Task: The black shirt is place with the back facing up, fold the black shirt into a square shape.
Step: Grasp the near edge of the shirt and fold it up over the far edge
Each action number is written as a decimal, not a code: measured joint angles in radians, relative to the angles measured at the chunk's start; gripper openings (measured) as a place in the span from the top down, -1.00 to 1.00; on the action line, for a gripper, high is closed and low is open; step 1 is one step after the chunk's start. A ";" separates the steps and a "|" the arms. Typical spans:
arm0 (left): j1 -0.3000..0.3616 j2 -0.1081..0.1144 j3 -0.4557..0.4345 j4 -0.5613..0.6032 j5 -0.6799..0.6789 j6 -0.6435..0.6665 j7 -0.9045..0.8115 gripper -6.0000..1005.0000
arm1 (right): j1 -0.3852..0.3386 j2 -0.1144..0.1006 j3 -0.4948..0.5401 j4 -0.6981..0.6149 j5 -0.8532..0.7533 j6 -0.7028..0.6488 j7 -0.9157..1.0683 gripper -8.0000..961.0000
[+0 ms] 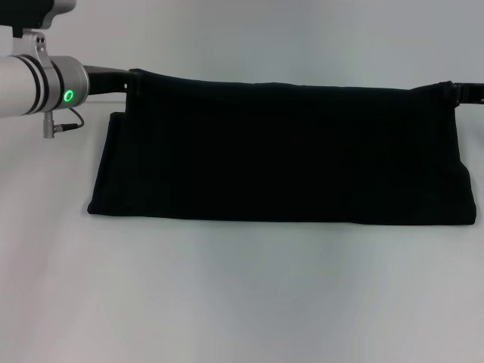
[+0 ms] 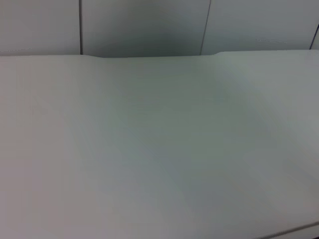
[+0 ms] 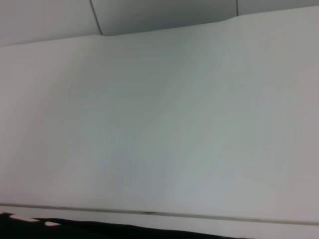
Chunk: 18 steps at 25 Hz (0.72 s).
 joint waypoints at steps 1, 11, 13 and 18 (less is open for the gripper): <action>0.000 -0.001 0.000 -0.004 -0.007 -0.006 0.006 0.99 | 0.000 0.002 0.000 0.003 0.006 0.008 -0.007 0.72; -0.006 -0.020 0.000 -0.019 -0.017 -0.051 0.024 0.98 | 0.011 0.016 -0.001 0.012 0.032 0.025 -0.050 0.69; -0.006 -0.027 0.000 -0.016 -0.017 -0.064 0.025 0.98 | 0.014 0.020 -0.004 0.012 0.032 0.024 -0.051 0.69; -0.006 -0.040 0.000 -0.016 -0.036 -0.112 0.025 0.82 | 0.015 0.026 -0.043 0.002 0.033 0.031 -0.053 0.68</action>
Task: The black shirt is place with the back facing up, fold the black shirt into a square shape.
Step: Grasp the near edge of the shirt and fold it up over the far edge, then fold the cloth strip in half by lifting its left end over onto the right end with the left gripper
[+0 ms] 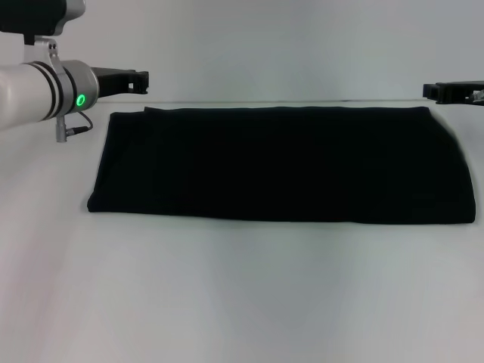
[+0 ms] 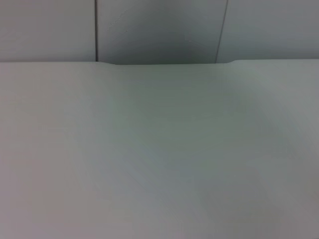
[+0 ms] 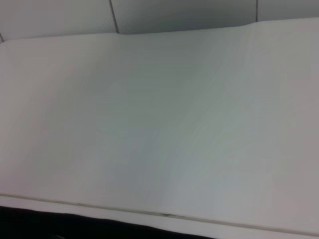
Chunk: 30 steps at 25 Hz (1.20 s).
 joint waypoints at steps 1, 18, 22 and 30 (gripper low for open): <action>0.000 -0.003 0.000 -0.001 -0.003 -0.014 0.000 0.69 | -0.001 0.000 -0.003 -0.001 0.001 0.007 0.000 0.68; 0.130 0.004 -0.009 0.199 -0.079 0.469 -0.098 -0.31 | -0.104 -0.042 0.033 -0.150 0.057 -0.355 0.118 -0.44; 0.197 0.033 -0.009 0.262 -0.115 0.746 -0.195 -0.67 | -0.140 -0.052 0.037 -0.172 0.076 -0.550 0.136 -0.68; 0.299 0.061 -0.016 0.275 -0.110 1.024 -0.262 -0.84 | -0.188 -0.016 0.036 -0.177 0.101 -0.736 0.074 -0.68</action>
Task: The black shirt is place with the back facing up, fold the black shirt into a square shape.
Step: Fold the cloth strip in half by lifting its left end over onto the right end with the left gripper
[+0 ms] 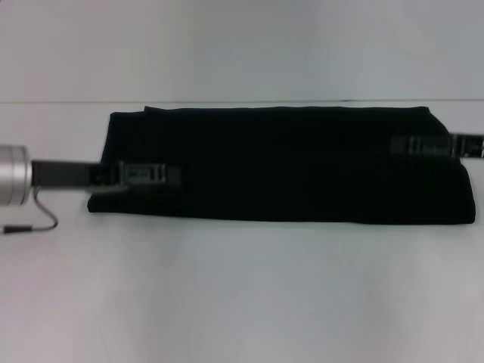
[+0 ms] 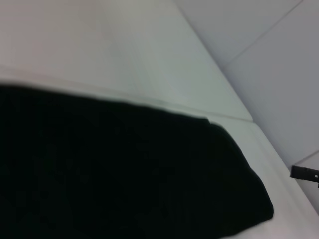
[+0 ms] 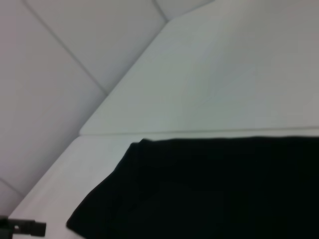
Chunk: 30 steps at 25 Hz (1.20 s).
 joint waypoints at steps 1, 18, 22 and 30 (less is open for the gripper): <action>0.013 0.000 -0.005 0.001 0.007 0.018 -0.009 -0.84 | -0.003 0.005 -0.002 -0.001 0.000 -0.007 -0.003 -0.68; -0.006 0.016 -0.044 -0.087 0.154 -0.105 -0.410 -0.84 | 0.006 0.031 -0.044 -0.039 0.001 -0.240 -0.263 -0.67; -0.008 0.017 -0.046 -0.100 0.164 -0.139 -0.475 -0.84 | 0.003 0.058 -0.069 -0.129 0.001 -0.276 -0.271 -0.67; -0.007 0.018 -0.051 -0.129 0.165 -0.209 -0.535 -0.83 | 0.006 0.078 -0.110 -0.194 -0.003 -0.284 -0.267 -0.67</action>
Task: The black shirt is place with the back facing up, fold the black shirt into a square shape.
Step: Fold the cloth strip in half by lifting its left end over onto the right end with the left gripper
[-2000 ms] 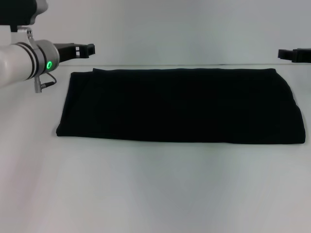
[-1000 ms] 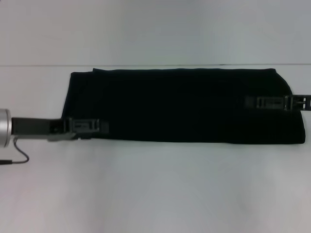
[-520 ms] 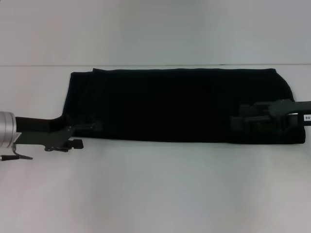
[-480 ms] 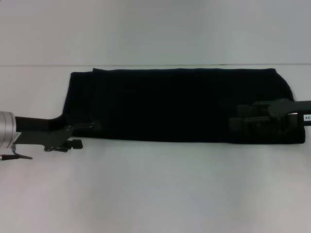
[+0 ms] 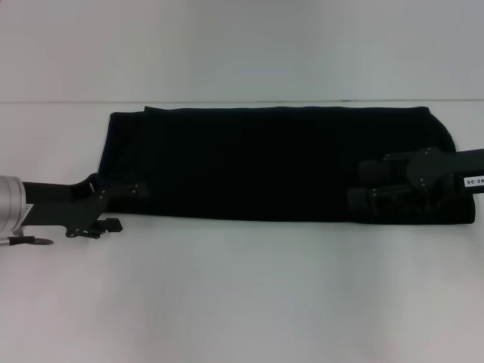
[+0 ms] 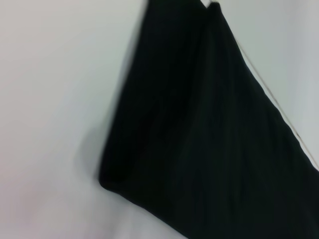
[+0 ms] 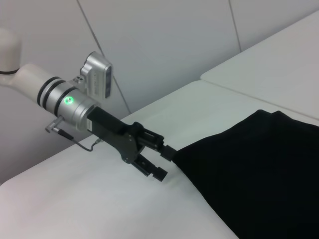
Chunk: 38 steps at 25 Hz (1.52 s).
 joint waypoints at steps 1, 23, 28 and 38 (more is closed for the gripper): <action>0.000 0.000 -0.002 -0.006 0.000 -0.013 -0.006 -0.83 | 0.000 0.000 0.000 0.000 0.001 0.000 0.000 -0.67; 0.003 0.005 -0.150 -0.095 -0.008 -0.099 -0.145 -0.83 | 0.011 0.001 0.011 -0.012 0.075 0.012 -0.006 -0.67; 0.002 0.005 -0.149 -0.097 -0.002 -0.111 -0.160 -0.83 | 0.013 0.001 0.011 -0.012 0.098 0.012 -0.006 -0.67; 0.000 0.005 -0.144 -0.111 -0.001 -0.148 -0.160 -0.83 | 0.014 0.000 0.011 -0.011 0.105 0.022 -0.006 -0.67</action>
